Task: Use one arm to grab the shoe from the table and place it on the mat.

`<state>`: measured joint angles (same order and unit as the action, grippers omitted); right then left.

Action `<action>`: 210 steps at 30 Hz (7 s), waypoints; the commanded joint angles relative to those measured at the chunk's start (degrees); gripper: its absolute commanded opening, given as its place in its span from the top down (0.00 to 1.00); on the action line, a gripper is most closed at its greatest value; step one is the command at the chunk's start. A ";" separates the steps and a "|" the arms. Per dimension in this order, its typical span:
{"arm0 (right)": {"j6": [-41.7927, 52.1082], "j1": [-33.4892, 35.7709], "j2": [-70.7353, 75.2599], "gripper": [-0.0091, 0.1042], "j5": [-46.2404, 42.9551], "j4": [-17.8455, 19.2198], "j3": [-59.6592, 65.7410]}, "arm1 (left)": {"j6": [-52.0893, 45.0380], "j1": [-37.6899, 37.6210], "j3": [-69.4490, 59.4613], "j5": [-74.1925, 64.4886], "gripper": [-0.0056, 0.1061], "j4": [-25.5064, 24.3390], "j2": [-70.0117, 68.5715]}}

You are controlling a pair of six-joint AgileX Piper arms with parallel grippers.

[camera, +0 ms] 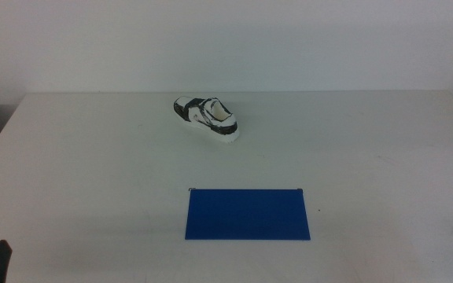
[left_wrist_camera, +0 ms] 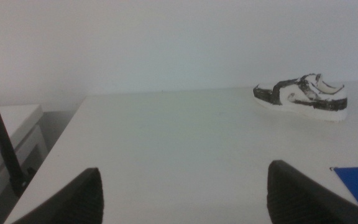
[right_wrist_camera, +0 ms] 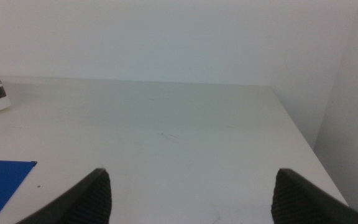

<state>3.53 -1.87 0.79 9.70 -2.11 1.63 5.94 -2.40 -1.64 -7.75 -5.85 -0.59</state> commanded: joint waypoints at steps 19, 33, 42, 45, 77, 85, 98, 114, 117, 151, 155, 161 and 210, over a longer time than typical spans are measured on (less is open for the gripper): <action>0.72 0.18 1.16 0.33 -4.55 0.49 -0.54 | 0.20 -8.91 9.32 11.52 0.16 0.41 17.66; 0.72 0.18 1.16 0.33 -4.55 0.49 -0.54 | 0.20 -15.94 29.48 11.25 0.16 0.41 42.24; 0.72 0.18 1.16 0.33 -4.55 0.49 -0.54 | 0.20 -19.24 45.90 5.99 0.16 0.41 58.77; 0.72 0.18 1.16 0.33 -4.55 0.49 -0.54 | 0.20 -19.30 52.33 1.03 0.16 0.41 63.98; 0.72 0.18 1.16 0.33 -4.55 0.49 -0.54 | 9.54 -19.30 98.08 -20.20 0.16 1.05 103.26; 0.72 0.18 1.16 0.33 -4.55 0.49 -0.54 | 10.98 -19.30 98.08 -20.29 0.16 0.93 105.27; 0.72 0.18 1.16 0.33 -4.55 0.49 -0.54 | 21.34 -19.17 101.25 -19.60 0.16 -5.32 106.29; 0.72 0.18 1.16 0.33 -4.55 0.49 -0.54 | 30.53 -19.23 129.69 -44.84 0.16 -9.23 122.62; 0.72 0.18 1.16 0.33 -4.55 0.49 -0.54 | 31.80 -19.23 133.50 -46.00 0.16 -7.94 125.84; 0.72 0.18 1.16 0.33 -4.55 0.49 -0.54 | 58.46 -19.27 138.69 -47.90 0.16 -1.82 133.34; 0.72 0.18 1.16 0.33 -4.55 0.49 -0.54 | 58.46 -19.15 140.82 -51.05 0.16 0.88 135.60; 0.72 0.18 1.16 0.33 -4.55 0.49 -0.54 | 58.46 -19.04 144.17 -52.33 0.16 2.73 138.65; 0.72 0.18 1.16 0.33 -4.55 0.49 -0.54 | 60.14 -17.55 153.25 -67.76 0.97 3.43 143.61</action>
<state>3.53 -1.87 0.79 9.70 -2.11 1.63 65.40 -19.99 149.07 -71.28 -1.22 148.05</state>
